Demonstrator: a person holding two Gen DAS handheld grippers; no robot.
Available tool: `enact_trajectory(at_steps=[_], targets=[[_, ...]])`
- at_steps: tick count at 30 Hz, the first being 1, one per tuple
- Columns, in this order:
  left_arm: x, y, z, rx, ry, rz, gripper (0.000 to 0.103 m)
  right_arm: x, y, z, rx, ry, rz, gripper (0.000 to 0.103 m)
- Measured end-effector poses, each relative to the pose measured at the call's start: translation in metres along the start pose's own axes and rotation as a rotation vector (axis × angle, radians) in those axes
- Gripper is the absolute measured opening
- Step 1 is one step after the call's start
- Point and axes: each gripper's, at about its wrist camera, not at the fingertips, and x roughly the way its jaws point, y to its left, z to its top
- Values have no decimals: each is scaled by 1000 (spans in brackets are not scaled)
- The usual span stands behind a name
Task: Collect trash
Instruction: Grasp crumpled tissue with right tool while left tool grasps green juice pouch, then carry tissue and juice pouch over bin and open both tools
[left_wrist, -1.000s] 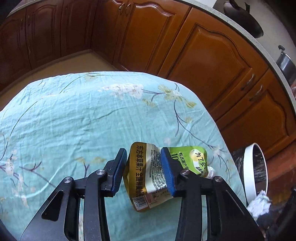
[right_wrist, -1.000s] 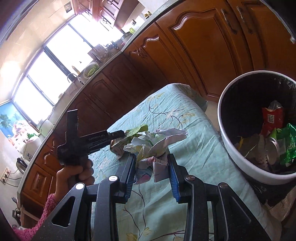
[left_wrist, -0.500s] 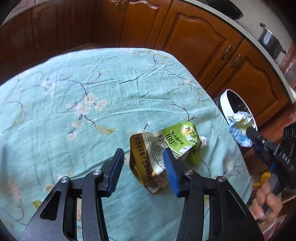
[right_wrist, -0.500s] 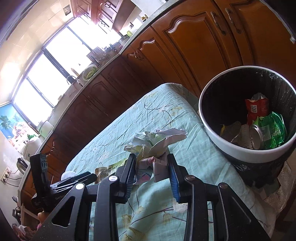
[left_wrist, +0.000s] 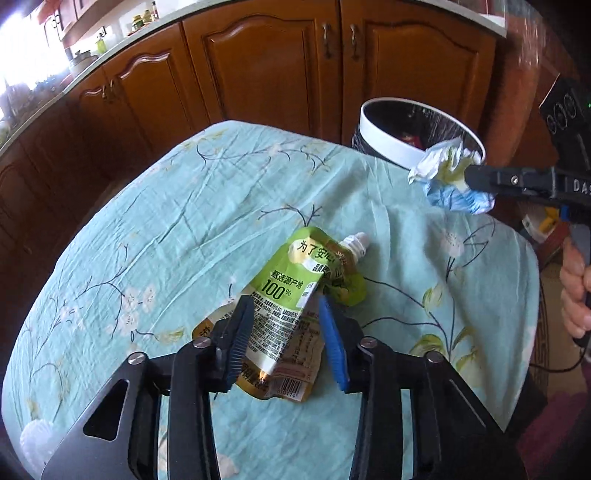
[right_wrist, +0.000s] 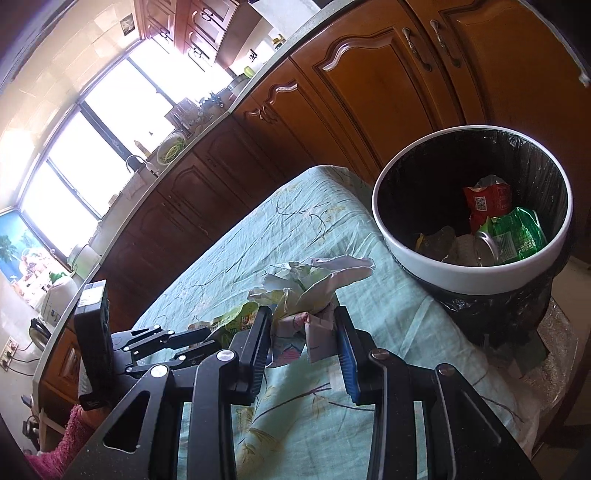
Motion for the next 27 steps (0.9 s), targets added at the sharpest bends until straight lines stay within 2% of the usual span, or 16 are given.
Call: enact_trajectory(at_steps=[1,4,8,13,19,24,27], targets=[[6,-1,-2,11,19,-5,24,-1,-2,-1,3,-1,0,35],[10,-2,-3,30,22,4,23,-1,-3,-3,8,-2,1,35],[12,5,1,-33,23,-5,12,0,1,-7,1,2,7,35],[3,4,2,-113,-3,18,3,-11,2,-5,-7,-22,6,35],[-20,2,2,-292,-76,-67,3,-27,-2,-1,-16,-60,-15,35],[-27,-16,8,-381,-124,-109,3,-37,-10,0,-11,-75,-36,35],[-26,-28,16,-401,-137,-131,3,-44,-15,1,-14,-86,-57,35]])
